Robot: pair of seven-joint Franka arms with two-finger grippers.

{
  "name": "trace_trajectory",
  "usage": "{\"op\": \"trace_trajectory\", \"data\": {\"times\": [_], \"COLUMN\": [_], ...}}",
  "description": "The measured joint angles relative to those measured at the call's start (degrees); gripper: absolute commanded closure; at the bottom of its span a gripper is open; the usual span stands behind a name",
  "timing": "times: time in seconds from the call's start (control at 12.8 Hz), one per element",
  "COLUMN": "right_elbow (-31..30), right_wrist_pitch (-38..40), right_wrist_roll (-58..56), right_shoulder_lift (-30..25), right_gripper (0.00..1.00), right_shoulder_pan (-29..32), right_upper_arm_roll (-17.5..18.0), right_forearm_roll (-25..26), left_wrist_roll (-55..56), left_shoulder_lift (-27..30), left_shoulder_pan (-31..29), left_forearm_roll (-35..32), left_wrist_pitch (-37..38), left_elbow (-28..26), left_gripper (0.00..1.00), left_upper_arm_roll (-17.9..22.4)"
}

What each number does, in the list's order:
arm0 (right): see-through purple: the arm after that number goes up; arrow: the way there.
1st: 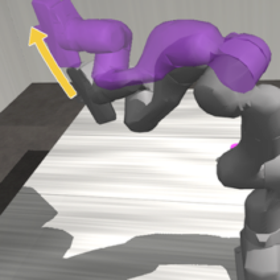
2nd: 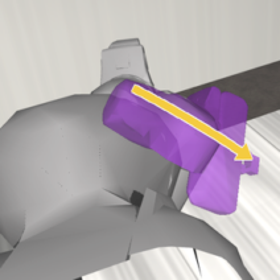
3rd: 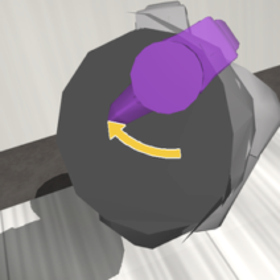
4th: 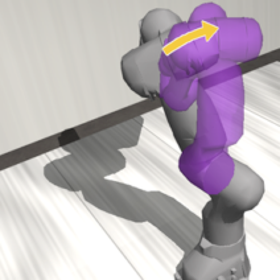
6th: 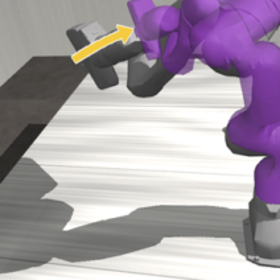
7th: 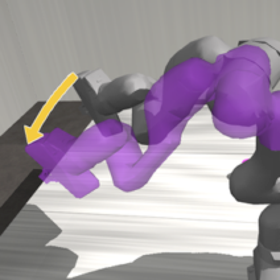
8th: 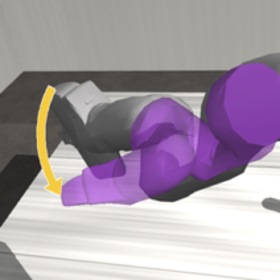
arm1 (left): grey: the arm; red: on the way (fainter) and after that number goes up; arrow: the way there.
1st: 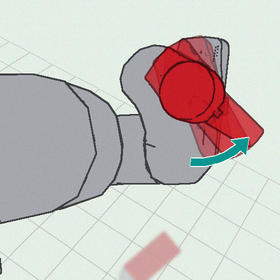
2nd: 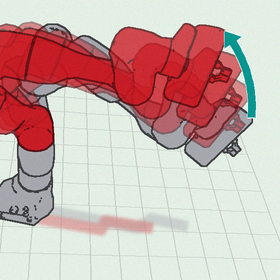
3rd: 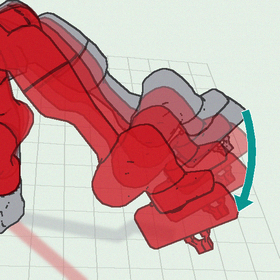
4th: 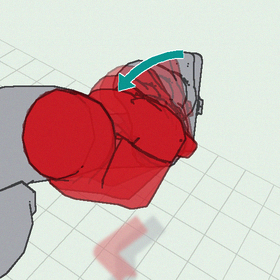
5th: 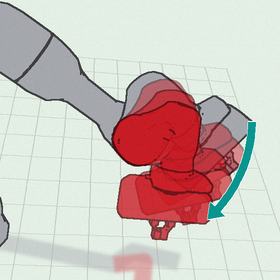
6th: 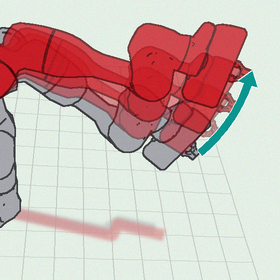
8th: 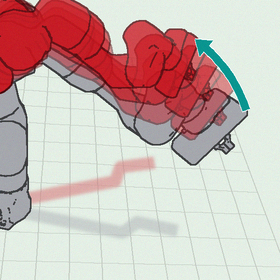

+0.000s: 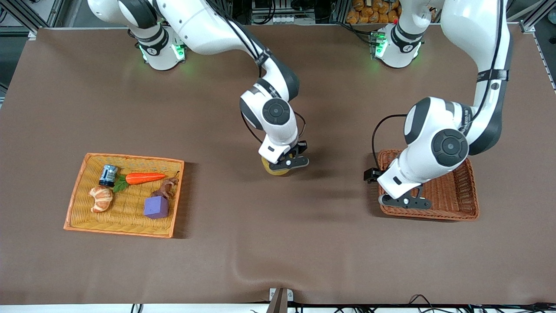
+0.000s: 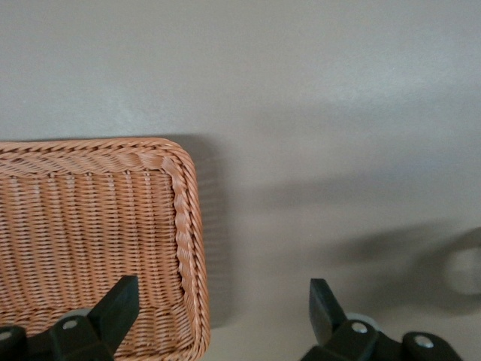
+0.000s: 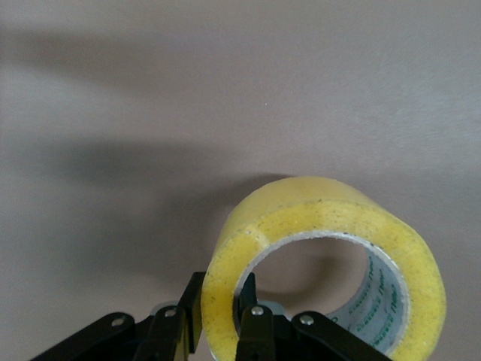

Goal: Transfer tape with both arms
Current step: 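Grasp the tape roll with the left gripper while the right gripper holds it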

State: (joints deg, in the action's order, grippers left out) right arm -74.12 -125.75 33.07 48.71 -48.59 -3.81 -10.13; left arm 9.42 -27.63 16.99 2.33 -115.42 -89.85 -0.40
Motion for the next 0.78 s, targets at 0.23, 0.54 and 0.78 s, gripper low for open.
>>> {"op": "trace_trajectory", "data": {"times": [0.23,0.54,0.78], "right_elbow": [0.7,3.4,-0.1], "right_wrist_pitch": [-0.2,8.1,12.7], "right_wrist_roll": [0.1,0.2,-1.7], "right_shoulder_lift": [0.5,-5.4,-15.6], "right_gripper": [0.21,0.0,0.0], "right_shoulder_pan": [0.1,3.1,9.9], "right_upper_arm_roll": [-0.9,-2.8,-3.2], "right_forearm_roll": [0.0,0.0,0.0], "left_wrist_roll": [2.0,8.0,13.6], "left_shoulder_lift": [-0.8,-2.0,-2.8], "left_shoulder_pan": [0.3,3.2,6.1], "left_forearm_roll": [0.0,0.0,0.0], "left_wrist_pitch": [-1.3,-2.3,-4.5], "left_elbow": [-1.9,-2.2,-2.2], "left_gripper": [0.0,0.0,0.0], "left_upper_arm_roll": [-0.1,-0.2,-0.4]}}
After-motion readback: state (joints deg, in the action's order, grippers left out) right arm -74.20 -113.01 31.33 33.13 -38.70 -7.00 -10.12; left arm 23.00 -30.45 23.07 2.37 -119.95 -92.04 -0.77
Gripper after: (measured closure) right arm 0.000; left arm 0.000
